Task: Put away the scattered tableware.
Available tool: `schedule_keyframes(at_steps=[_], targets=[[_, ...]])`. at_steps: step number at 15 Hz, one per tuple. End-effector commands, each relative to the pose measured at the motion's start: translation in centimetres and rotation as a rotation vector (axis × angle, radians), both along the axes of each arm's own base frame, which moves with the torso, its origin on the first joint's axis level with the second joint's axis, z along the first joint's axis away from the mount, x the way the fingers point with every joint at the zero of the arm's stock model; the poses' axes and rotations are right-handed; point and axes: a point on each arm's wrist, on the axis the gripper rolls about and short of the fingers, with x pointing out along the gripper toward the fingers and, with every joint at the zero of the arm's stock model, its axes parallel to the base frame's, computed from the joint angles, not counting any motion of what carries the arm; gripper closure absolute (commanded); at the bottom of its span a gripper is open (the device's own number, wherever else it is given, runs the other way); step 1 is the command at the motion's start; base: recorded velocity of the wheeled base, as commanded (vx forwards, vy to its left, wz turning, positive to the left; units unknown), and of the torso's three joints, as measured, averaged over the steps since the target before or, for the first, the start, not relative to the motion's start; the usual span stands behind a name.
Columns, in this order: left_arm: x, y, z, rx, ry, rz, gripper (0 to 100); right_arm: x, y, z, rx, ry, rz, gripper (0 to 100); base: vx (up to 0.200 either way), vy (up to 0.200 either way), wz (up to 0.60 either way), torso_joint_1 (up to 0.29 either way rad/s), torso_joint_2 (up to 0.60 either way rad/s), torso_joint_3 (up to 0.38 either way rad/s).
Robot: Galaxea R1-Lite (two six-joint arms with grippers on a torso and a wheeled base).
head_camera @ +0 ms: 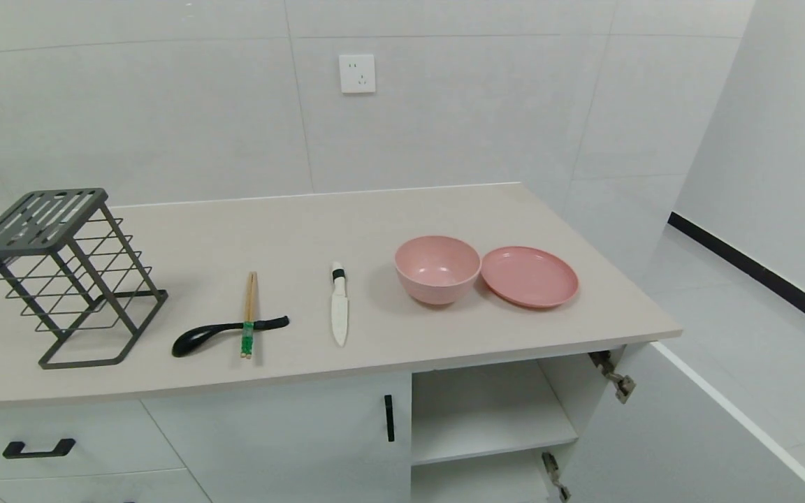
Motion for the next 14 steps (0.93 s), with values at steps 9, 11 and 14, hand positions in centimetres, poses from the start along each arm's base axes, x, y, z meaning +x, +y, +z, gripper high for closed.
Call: schedule_keyframes(at_steps=[9,11,14], targets=[[0.01,0.0,0.01,0.0,0.0,0.002,0,0.0,0.0,-0.01,0.001,0.0,0.0,0,0.022,0.0,0.0,0.149,-0.27,-0.132],[0.01,0.0,0.01,0.0,0.0,0.002,0,0.0,0.0,-0.01,0.001,0.0,0.002,0,0.0,0.0,0.0,0.0,0.0,0.0],[0.01,0.0,0.01,0.0,0.0,0.002,0,-0.01,-0.01,0.03,0.0,-0.002,-0.005,0,0.0,0.0,0.0,0.0,0.0,0.0]])
